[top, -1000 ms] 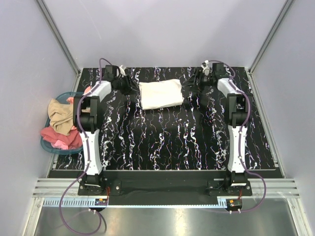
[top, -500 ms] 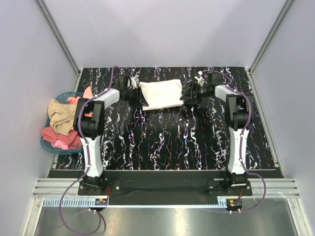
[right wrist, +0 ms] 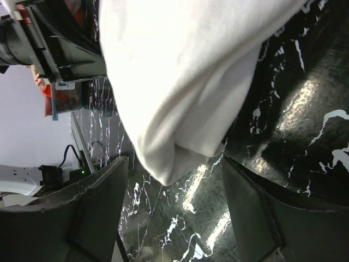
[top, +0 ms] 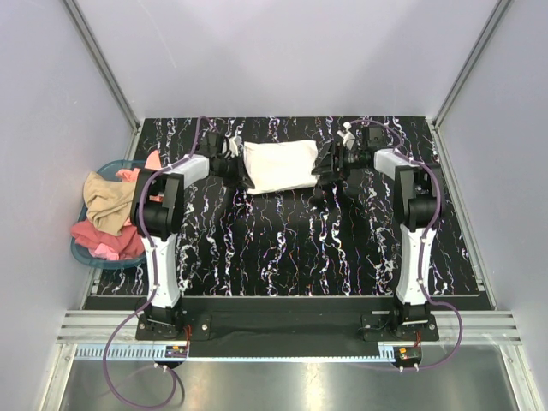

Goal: Fold and stack the t-shirts
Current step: Fold the tshirt

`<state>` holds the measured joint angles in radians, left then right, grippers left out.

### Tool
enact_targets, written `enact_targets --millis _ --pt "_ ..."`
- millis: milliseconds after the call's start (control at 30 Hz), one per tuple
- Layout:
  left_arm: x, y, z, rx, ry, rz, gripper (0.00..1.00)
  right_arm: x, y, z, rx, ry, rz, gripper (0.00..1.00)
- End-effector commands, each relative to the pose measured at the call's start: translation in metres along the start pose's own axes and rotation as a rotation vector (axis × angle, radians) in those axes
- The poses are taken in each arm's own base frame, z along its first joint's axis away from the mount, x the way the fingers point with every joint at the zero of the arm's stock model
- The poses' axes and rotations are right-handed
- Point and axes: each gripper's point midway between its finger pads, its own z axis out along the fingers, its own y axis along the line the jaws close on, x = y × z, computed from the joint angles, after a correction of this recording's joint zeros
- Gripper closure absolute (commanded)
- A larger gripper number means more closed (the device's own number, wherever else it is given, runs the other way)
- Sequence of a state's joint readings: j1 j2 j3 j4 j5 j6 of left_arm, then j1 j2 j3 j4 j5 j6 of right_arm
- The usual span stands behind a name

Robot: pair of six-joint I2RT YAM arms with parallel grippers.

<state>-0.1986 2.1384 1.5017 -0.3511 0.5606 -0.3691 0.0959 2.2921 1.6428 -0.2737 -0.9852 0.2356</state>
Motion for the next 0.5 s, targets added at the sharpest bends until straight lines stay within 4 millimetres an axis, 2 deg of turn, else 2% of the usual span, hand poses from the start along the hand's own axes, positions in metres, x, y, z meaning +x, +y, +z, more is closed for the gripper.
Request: enact_targets --millis 0,200,467 --pt "-0.021 0.002 -0.001 -0.018 -0.037 0.039 0.83 -0.03 0.047 -0.02 -0.016 -0.091 -0.157 0.23" --pt "-0.032 0.002 -0.004 -0.016 -0.052 0.034 0.83 -0.027 0.051 -0.022 -0.013 -0.111 -0.18 0.21" --pt "-0.034 0.004 -0.001 -0.01 -0.042 0.023 0.83 -0.012 0.034 0.005 0.03 -0.067 -0.171 0.21"
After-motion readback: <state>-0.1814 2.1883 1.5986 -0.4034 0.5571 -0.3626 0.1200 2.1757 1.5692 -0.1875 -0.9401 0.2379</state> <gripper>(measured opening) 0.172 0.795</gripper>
